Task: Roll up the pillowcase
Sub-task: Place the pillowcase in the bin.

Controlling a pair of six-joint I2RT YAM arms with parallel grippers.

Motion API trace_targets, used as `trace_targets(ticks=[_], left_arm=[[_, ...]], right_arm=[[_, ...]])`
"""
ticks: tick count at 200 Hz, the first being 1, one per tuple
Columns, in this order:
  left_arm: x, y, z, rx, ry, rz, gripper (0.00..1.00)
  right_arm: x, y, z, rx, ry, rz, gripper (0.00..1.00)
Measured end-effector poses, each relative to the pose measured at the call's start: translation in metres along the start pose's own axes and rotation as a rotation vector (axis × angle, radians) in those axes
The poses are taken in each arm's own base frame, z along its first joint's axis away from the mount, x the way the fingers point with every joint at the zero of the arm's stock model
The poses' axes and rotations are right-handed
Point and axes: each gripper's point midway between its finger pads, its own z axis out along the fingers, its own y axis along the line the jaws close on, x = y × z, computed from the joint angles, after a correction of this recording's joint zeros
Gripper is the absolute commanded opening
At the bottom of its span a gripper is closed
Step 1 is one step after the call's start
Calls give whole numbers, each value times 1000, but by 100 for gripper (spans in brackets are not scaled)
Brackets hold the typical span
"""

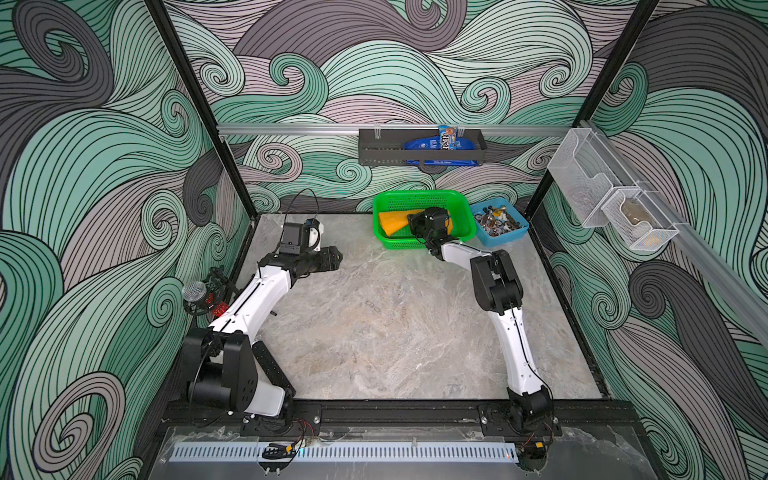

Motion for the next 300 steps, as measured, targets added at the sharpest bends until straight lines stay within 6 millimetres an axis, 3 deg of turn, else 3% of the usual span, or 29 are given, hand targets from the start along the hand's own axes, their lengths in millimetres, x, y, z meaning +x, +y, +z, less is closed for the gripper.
trace_targets(ticks=[42, 89, 135, 171, 210, 240, 277, 300], left_arm=[[1, -3, 0, 18, 4, 5, 70], [1, -5, 0, 29, 8, 7, 70], [6, -5, 6, 39, 30, 6, 70], [13, -2, 13, 37, 61, 1, 70], [14, -3, 15, 48, 69, 3, 70], [16, -3, 18, 51, 78, 1, 70], [19, -2, 21, 55, 90, -1, 70], [20, -2, 22, 55, 93, 2, 70]], right_arm=[[4, -12, -1, 82, 30, 1, 51], [9, -27, -6, 187, 82, -23, 62], [10, -18, -19, 219, 105, -40, 70], [6, -1, -36, 236, 105, -71, 71], [6, 11, -70, 260, 111, -87, 71], [6, 31, -93, 238, 112, -106, 67], [1, 59, -87, 171, 110, -172, 58], [-1, 54, -67, 159, 125, -199, 54]])
